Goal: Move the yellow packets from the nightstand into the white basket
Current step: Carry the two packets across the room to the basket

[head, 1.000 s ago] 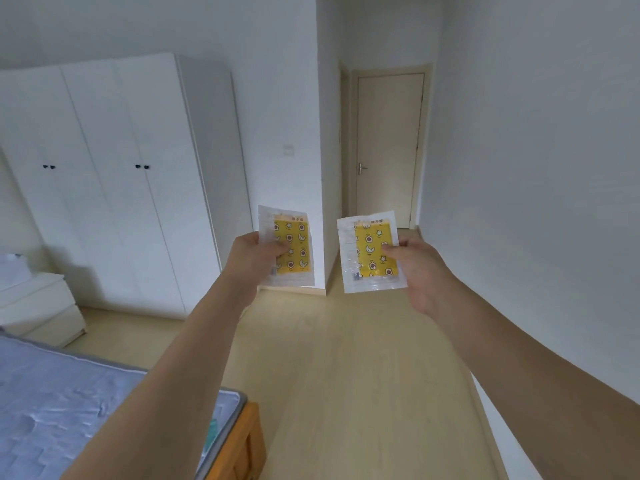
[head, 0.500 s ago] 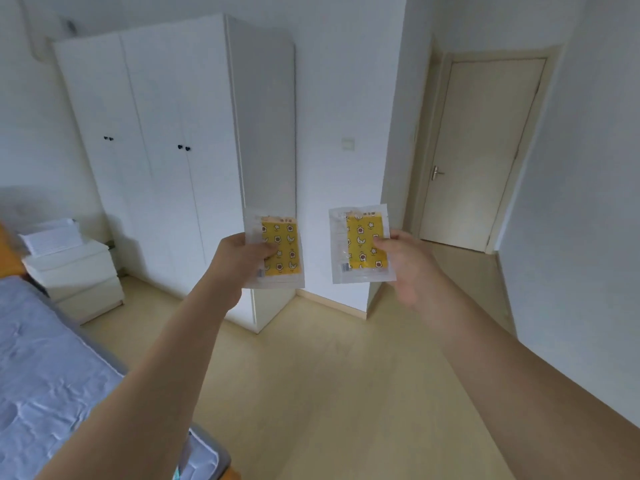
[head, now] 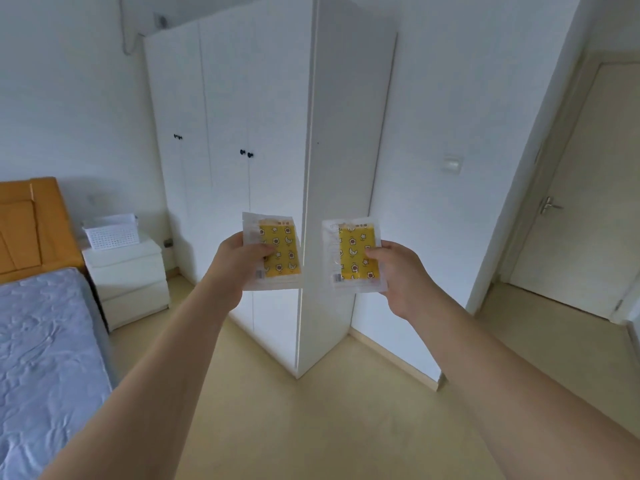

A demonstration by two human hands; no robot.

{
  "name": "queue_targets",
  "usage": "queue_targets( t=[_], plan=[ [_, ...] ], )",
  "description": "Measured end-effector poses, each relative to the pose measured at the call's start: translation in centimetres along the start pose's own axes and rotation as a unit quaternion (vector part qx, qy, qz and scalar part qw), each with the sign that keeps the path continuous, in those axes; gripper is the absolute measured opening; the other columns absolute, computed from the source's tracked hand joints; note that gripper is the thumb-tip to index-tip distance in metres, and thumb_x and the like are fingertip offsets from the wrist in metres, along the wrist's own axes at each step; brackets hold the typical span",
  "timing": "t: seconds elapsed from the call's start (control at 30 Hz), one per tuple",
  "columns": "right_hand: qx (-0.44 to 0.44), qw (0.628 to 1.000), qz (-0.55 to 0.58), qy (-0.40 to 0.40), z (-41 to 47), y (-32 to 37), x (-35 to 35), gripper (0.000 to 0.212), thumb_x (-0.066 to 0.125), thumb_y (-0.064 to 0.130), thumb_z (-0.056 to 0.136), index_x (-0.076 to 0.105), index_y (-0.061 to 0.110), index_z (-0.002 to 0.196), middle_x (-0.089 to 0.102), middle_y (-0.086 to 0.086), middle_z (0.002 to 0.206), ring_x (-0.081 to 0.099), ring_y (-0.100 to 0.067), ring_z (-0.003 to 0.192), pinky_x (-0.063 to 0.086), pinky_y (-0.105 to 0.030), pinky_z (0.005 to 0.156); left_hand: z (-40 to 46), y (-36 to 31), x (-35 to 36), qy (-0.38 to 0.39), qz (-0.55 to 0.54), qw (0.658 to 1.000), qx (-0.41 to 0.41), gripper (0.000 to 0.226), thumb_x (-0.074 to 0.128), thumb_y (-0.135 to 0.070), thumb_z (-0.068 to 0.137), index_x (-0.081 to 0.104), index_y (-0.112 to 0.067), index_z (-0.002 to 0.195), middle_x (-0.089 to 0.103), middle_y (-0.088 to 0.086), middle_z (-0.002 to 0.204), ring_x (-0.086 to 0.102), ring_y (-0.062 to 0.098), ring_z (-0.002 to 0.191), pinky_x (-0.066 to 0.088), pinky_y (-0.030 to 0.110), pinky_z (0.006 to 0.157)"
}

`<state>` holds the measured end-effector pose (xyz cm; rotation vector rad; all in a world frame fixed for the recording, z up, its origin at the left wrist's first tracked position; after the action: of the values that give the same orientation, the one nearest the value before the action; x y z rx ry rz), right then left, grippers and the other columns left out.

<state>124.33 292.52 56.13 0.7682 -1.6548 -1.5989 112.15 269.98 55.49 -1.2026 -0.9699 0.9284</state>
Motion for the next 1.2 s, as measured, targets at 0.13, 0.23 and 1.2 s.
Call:
queue_targets(
  t=[0.13,0.23,1.2],
  plan=[
    [0.009,0.999,-0.001,0.039,9.8,-0.5,6.0,0.015,0.057,0.009,0.09,0.068,0.02,0.091,0.075,-0.005,0.1,0.072,-0.026,0.09,0.053,-0.042,0.089,8.8,0.8,-2.4,-0.029,-0.011,1.0,-0.005,0.024,0.064,-0.005,0.088,0.067,-0.013,0.111,0.076,0.005,0.099,0.073,0.025,0.09,0.057,0.042,0.082],
    [0.021,0.997,0.005,0.071,16.6,-2.0,10.6,0.016,0.057,0.008,0.09,0.067,0.02,0.092,0.075,-0.005,0.099,0.072,-0.025,0.087,0.054,-0.041,0.087,14.9,2.2,-4.9,-0.048,-0.002,0.999,-0.013,0.028,0.064,-0.006,0.089,0.065,-0.01,0.117,0.075,0.006,0.101,0.072,0.027,0.094,0.055,0.046,0.088],
    [0.063,0.951,0.032,0.302,69.5,-11.8,83.2,0.018,0.055,0.006,0.089,0.068,0.015,0.098,0.074,-0.007,0.103,0.069,-0.03,0.101,0.051,-0.048,0.097,72.2,5.9,-56.5,-0.35,-0.021,0.935,-0.049,0.019,0.063,-0.006,0.091,0.064,-0.018,0.107,0.074,-0.001,0.09,0.072,0.014,0.077,0.054,0.029,0.059]
  ],
)
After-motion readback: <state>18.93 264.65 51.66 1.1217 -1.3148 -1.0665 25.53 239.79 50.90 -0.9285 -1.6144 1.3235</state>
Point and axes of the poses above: each hand's wrist, its own z-axis towards the middle knuckle, its own x-axis out of the palm, y = z × x, the point moved 7 cm from there along z, towards the middle knuckle
